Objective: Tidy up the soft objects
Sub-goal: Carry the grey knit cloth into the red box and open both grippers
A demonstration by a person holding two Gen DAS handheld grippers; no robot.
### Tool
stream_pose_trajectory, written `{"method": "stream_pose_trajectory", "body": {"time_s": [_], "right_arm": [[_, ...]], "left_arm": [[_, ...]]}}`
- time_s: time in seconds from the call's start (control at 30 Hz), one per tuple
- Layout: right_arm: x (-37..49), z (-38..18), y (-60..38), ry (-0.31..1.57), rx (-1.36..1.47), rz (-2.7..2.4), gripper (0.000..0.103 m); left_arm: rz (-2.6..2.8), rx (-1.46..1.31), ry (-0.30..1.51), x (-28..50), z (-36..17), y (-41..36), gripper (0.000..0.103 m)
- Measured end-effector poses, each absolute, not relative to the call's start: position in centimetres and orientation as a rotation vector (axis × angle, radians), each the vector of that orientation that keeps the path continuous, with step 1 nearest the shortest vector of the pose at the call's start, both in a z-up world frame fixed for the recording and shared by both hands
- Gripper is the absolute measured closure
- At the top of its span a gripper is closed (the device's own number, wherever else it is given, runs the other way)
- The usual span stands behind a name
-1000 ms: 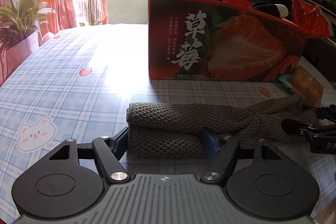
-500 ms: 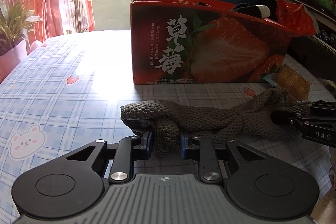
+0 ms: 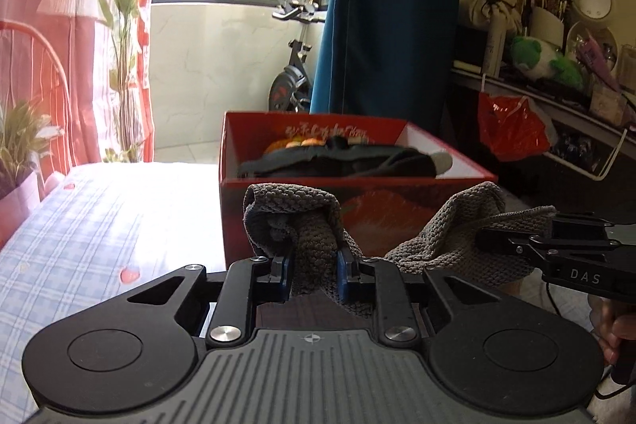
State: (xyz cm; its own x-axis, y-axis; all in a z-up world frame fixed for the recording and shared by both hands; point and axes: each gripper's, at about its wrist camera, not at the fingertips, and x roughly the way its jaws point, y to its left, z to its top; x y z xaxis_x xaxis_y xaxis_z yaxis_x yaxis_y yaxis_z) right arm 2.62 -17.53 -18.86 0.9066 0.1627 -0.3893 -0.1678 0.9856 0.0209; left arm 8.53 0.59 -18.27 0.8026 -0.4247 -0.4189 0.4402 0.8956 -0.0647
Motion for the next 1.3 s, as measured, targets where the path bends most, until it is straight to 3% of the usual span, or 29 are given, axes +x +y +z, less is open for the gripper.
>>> {"method": "stream_pose_trajectory", "body": {"time_s": [0.3, 0.47, 0.9, 1.3], "right_arm": [[5.8, -11.6, -19.2, 0.238, -0.065, 0.156, 0.089], [10.0, -10.2, -20.9, 0.238, -0.040, 0.105, 0.089], [18.1, -17.0, -21.7, 0.499, -0.037, 0.017, 0.089], [19.6, -18.7, -21.5, 0.614, -0.029, 0.020, 0.090]], "left_arm": [[-0.456, 0.008, 0.281, 12.0, -12.3, -1.6, 0.080], [-0.443, 0.003, 0.321, 16.6, -12.0, -3.7, 0.080], [-0.434, 0.139, 0.546, 22.9, -17.1, -7.0, 0.080], [-0.393, 0.183, 0.654, 25.2, -18.9, -6.8, 0.080]]}}
